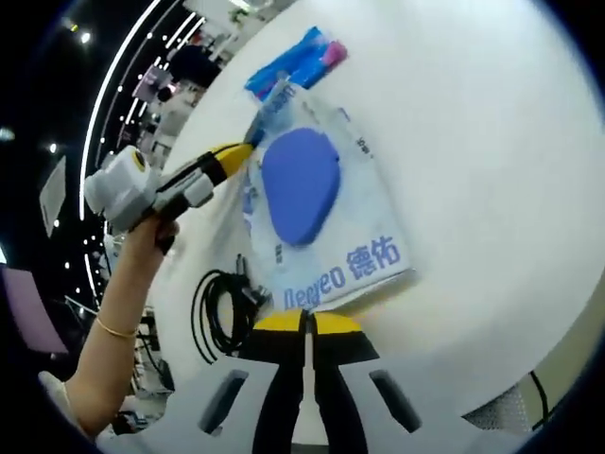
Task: Arrange the tabletop items into an orderly group along one side of the table until the central work area is clear of visible clutter.
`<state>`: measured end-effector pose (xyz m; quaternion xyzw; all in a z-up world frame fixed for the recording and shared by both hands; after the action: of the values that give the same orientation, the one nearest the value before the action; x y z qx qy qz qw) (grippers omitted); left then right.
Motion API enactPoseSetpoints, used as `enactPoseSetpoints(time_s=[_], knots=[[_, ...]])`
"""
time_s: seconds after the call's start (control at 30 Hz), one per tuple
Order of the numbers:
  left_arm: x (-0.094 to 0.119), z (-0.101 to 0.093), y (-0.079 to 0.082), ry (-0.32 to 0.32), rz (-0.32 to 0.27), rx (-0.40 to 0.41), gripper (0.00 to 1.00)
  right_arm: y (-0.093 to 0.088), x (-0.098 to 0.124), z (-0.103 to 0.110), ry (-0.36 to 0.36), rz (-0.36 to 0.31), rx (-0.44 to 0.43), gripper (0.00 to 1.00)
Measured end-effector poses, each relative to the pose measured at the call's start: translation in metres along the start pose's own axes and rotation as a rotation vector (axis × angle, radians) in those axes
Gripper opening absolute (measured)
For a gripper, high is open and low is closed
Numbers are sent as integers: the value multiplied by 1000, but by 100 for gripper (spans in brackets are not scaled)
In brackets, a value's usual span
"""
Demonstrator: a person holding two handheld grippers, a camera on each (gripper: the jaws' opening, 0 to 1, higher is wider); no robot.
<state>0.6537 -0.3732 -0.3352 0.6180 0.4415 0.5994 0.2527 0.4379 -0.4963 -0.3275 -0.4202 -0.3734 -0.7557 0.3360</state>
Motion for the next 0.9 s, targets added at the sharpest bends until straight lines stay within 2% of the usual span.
enactPoseSetpoints(time_s=[0.07,0.27,0.33,0.37,0.5,0.63,0.73,0.9], knots=[[1,-1,1,5,-4,14,0,1,1,-3,-3,-8,-3,1],[9,-9,4,2,18,-13,0,1,9,-9,-4,-21,-14,1],[14,-12,6,26,33,-10,0,1,14,-11,5,-32,-24,1],[17,-13,6,39,31,16,0,2,17,-12,8,-47,-25,1],[29,-17,13,56,-20,36,0,8,27,-15,-5,-113,-23,1],[37,-23,20,69,-34,23,0,13,33,-18,-20,-157,17,1],[45,-28,23,93,-35,3,0,22,38,-21,-56,-222,92,1],[67,-34,29,134,-97,21,0,43,48,-22,-89,-314,164,1]])
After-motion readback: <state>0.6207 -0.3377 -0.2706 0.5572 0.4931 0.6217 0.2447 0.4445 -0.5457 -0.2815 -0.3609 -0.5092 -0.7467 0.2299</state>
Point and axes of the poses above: the point that each gripper's makers call its tool centre point, and the gripper's own axes: x roughly backward along the fingers, z roughly to its left, y roughly out of its top, the point moved 9 cm from there along x, roughly backward along the fingers, and after that the axes turned 15 degrees about -y, right-handed, at the moved point
